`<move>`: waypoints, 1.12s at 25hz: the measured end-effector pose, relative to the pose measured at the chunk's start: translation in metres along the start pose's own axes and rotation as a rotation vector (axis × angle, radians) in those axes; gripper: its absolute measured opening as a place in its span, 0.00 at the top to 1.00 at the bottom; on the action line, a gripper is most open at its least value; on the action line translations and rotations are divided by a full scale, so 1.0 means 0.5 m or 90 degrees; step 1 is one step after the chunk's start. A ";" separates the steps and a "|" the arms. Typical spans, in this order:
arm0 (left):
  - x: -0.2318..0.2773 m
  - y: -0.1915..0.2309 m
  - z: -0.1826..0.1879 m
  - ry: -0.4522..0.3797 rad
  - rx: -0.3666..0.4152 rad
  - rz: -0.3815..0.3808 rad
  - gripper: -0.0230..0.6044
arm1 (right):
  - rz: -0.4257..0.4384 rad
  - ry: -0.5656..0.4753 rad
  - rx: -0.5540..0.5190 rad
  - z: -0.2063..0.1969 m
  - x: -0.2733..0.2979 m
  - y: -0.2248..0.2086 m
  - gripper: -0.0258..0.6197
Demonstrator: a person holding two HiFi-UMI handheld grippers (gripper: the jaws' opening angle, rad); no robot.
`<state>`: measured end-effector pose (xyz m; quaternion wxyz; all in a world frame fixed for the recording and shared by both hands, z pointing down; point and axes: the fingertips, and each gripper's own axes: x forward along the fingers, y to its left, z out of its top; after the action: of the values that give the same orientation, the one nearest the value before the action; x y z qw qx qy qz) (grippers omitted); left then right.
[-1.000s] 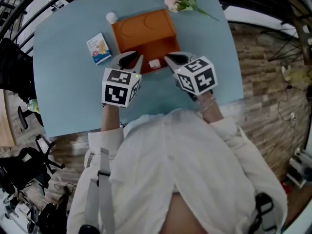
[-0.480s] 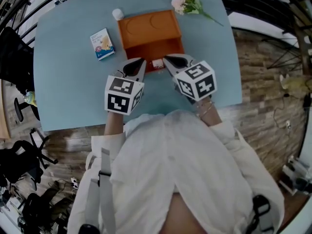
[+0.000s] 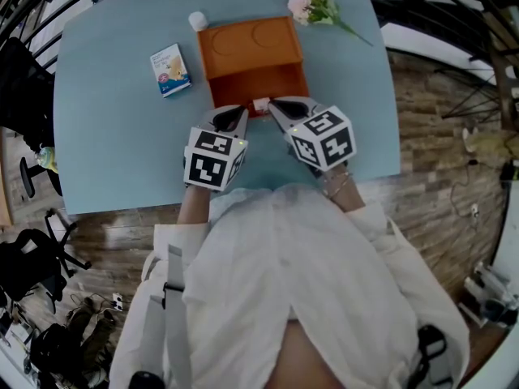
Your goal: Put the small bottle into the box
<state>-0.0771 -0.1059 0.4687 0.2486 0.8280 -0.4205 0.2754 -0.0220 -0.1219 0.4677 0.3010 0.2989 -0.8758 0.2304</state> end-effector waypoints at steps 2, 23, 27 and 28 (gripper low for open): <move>0.003 -0.005 -0.008 0.007 -0.004 -0.006 0.96 | -0.001 0.004 0.002 -0.003 0.001 0.000 0.96; 0.025 -0.030 -0.043 0.046 -0.026 -0.054 0.96 | 0.011 0.029 0.017 -0.050 -0.002 -0.003 0.96; 0.023 -0.021 -0.044 0.042 -0.022 -0.045 0.96 | 0.020 0.031 0.010 -0.051 -0.001 0.005 0.96; 0.023 -0.019 -0.044 0.042 -0.023 -0.045 0.96 | 0.021 0.032 0.008 -0.051 -0.001 0.006 0.96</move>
<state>-0.0689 -0.0930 0.4904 0.2863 0.8282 -0.3877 0.2860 -0.0135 -0.1048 0.4847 0.3172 0.2801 -0.8714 0.2481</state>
